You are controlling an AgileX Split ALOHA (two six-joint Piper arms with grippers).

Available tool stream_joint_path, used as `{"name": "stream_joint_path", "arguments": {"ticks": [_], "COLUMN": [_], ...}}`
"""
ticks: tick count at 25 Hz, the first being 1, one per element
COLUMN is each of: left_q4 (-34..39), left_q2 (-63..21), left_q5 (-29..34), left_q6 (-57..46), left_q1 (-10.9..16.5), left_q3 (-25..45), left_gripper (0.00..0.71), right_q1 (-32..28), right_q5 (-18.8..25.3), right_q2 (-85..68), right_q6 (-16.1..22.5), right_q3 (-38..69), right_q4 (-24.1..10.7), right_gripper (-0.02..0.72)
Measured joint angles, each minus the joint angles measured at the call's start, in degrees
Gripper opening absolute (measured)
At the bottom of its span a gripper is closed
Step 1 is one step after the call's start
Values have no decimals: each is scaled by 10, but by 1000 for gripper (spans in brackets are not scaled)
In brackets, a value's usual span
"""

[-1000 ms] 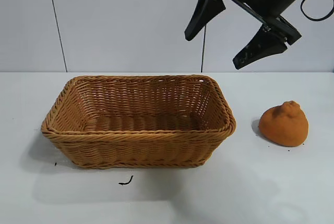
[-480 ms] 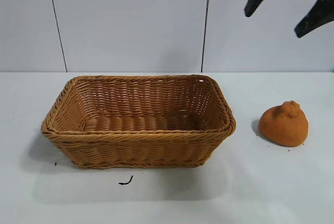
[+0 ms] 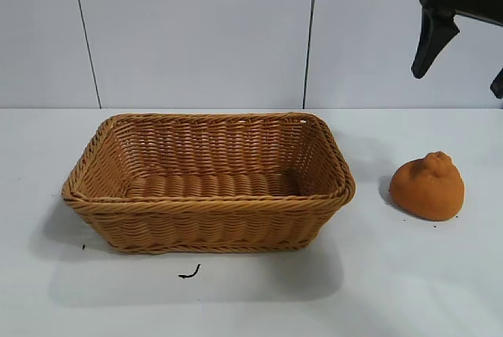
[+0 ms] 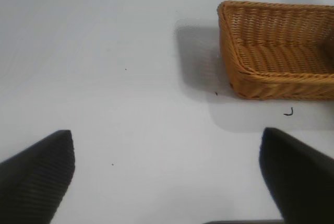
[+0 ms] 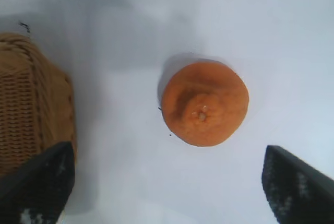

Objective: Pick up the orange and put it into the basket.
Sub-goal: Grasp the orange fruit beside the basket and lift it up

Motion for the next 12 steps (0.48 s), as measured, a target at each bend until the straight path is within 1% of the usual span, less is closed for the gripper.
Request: {"name": "stream_joint_path", "arguments": {"ticks": [3, 7, 9, 12], "left_q4": [1, 1, 1, 1], "left_q2": [0, 0, 0, 0], "left_q5": [0, 0, 0, 0], "left_q6": [0, 0, 0, 0], "left_q1": [0, 0, 0, 0], "left_q3": [0, 0, 0, 0], "left_gripper": [692, 692, 692, 692], "right_q1": [21, 35, 37, 37], "right_q5": [6, 0, -5, -9], "right_q2": [21, 50, 70, 100], "right_q6": [0, 2, 6, 16], "right_q3": [0, 0, 0, 0], "right_q4": [-14, -25, -40, -71], "right_gripper": [696, 696, 696, 696]}}
